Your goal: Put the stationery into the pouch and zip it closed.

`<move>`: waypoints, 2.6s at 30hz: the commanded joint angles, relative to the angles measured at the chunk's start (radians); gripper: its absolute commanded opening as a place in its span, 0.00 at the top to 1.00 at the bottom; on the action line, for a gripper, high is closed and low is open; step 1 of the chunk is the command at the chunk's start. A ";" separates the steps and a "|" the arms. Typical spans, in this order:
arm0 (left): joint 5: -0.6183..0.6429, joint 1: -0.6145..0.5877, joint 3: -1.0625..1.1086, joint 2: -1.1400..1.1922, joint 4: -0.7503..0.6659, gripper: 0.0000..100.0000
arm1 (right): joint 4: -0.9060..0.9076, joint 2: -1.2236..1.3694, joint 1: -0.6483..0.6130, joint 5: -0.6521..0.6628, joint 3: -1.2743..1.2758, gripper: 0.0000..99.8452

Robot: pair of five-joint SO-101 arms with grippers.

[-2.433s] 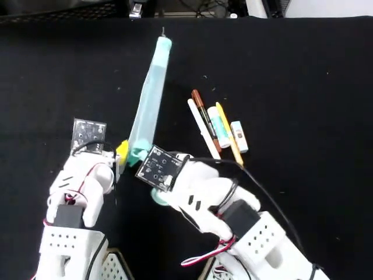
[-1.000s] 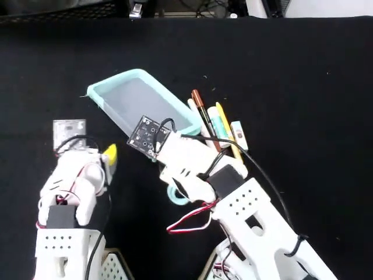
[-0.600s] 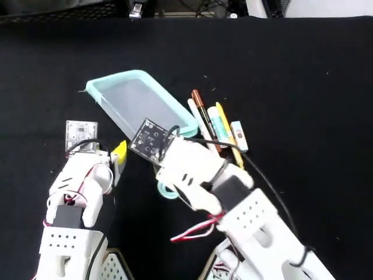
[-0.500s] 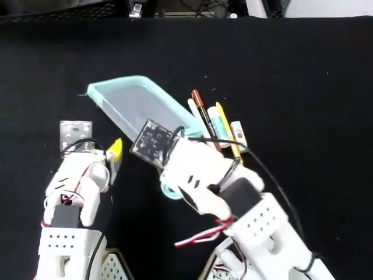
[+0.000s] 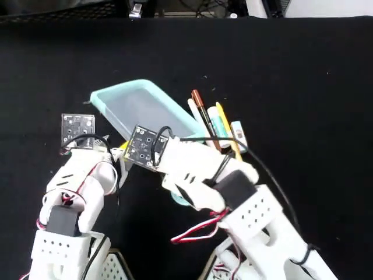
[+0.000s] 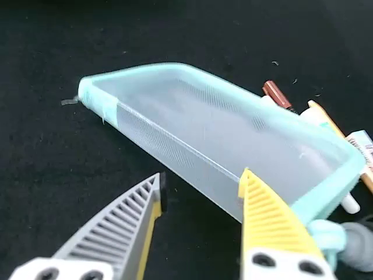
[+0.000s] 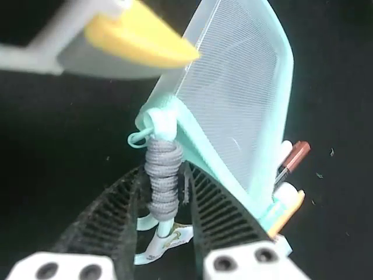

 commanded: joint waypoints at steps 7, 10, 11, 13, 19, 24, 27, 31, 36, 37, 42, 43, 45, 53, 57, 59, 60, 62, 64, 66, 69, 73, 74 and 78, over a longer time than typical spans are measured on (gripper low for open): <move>0.009 -0.076 0.274 -0.005 -0.368 0.77 | -0.229 -0.002 -0.008 0.003 0.325 0.99; 0.011 -0.058 0.292 -0.003 -0.370 0.77 | -0.285 -0.002 -0.038 -0.025 0.401 0.99; 0.011 -0.047 0.305 -0.003 -0.374 0.77 | -0.296 -0.002 -0.068 -0.049 0.418 0.99; 0.011 -0.018 0.314 -0.003 -0.374 0.77 | -0.302 -0.002 -0.152 -0.100 0.435 0.99; 0.009 -0.004 0.343 -0.003 -0.370 0.77 | -0.298 -0.002 -0.227 -0.158 0.420 0.99; 0.009 0.004 0.367 -0.003 -0.367 0.77 | -0.305 -0.022 -0.132 -0.158 0.397 0.99; 0.000 0.070 0.407 -0.003 -0.365 0.77 | -0.299 -0.085 -0.095 -0.158 0.392 0.99; -0.026 0.139 0.397 0.020 -0.324 0.77 | -0.259 -0.194 -0.094 -0.160 0.418 0.99; -0.029 0.139 0.392 0.035 -0.325 0.77 | -0.175 -0.321 -0.089 -0.153 0.510 0.99; -0.029 0.139 0.392 0.035 -0.325 0.77 | -0.167 -0.344 -0.089 -0.153 0.539 0.99; -0.029 0.139 0.392 0.035 -0.324 0.77 | -0.170 -0.441 -0.086 -0.152 0.670 0.99; -0.029 0.139 0.392 0.035 -0.324 0.77 | -0.170 -0.452 -0.075 -0.152 0.688 0.99; -0.029 0.139 0.392 0.035 -0.324 0.77 | -0.170 -0.456 -0.015 -0.150 0.702 0.99; -0.032 0.143 0.392 0.035 -0.324 0.77 | -0.141 -0.458 0.109 -0.089 0.636 0.99; -0.028 0.140 0.392 0.034 -0.324 0.77 | -0.138 -0.456 0.029 -0.181 0.522 0.99; -0.026 0.140 0.392 0.034 -0.324 0.77 | -0.160 -0.452 0.029 -0.201 0.486 0.99; -0.026 0.140 0.392 0.034 -0.322 0.77 | -0.167 -0.441 0.029 -0.201 0.472 0.99; -0.026 0.140 0.384 0.034 -0.316 0.77 | -0.189 -0.387 0.029 -0.206 0.446 0.99; -0.028 0.139 0.358 0.034 -0.284 0.77 | -0.230 -0.308 0.029 -0.207 0.421 0.99; -0.028 0.139 0.312 0.034 -0.221 0.77 | -0.278 -0.208 0.031 -0.207 0.386 0.99; -0.028 0.139 0.277 0.034 -0.150 0.76 | -0.334 -0.058 0.031 -0.207 0.306 0.99; -0.032 0.122 0.265 0.032 -0.121 0.73 | -0.361 0.101 0.031 -0.207 0.182 0.99; -0.032 0.110 0.265 0.032 -0.124 0.73 | -0.359 0.130 0.032 -0.207 0.157 0.99; -0.034 0.065 0.252 0.032 -0.126 0.73 | -0.359 0.183 0.032 -0.207 0.130 0.99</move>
